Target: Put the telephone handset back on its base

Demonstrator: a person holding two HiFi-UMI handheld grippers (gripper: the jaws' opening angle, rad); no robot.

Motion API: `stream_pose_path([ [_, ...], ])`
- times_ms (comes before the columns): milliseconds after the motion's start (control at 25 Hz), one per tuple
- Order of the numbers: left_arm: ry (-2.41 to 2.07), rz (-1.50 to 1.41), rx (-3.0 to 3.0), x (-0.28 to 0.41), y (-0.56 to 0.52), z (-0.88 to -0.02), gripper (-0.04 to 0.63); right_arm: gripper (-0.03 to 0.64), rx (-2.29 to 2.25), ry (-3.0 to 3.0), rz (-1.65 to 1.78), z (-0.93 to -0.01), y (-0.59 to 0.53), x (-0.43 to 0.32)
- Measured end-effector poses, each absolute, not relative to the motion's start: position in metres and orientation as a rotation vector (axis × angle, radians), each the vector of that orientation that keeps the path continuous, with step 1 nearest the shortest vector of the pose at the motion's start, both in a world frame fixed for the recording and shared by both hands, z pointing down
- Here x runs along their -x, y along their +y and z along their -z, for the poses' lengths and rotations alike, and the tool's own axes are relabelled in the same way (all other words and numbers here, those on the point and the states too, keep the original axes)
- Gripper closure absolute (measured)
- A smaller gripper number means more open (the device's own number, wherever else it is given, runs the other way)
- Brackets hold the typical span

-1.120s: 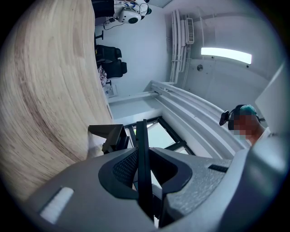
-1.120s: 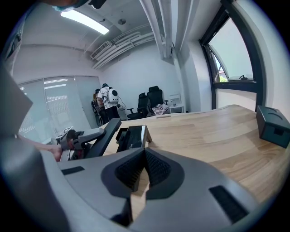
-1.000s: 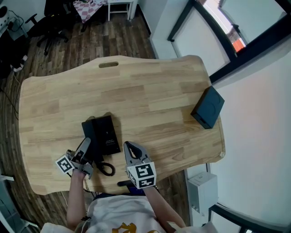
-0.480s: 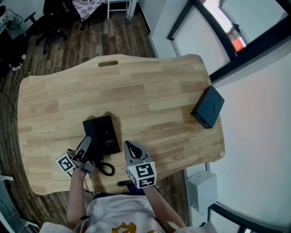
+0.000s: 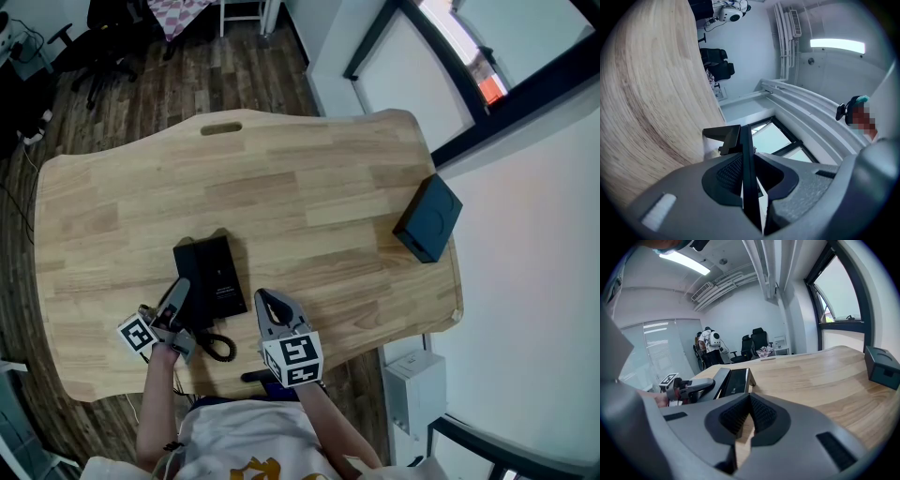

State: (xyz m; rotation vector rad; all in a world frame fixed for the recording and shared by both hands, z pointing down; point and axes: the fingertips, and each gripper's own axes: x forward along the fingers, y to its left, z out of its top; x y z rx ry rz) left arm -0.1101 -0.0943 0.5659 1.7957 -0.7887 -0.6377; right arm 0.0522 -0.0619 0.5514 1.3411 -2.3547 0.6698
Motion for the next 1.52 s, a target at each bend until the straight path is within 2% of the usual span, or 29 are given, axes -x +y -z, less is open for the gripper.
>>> stream_pose_path([
  [720, -0.795, 0.598, -1.815, 0.109, -0.096, -0.575, 0.52, 0.611, -1.331, -2.358, -0.683, -0.555, -0.062, -0.05],
  [1520, -0.929, 0.395, -1.88, 0.108, -0.1, -0.581, 0.518, 0.611, -1.322, -2.357, -0.661, -0.553, -0.061, -0.05],
])
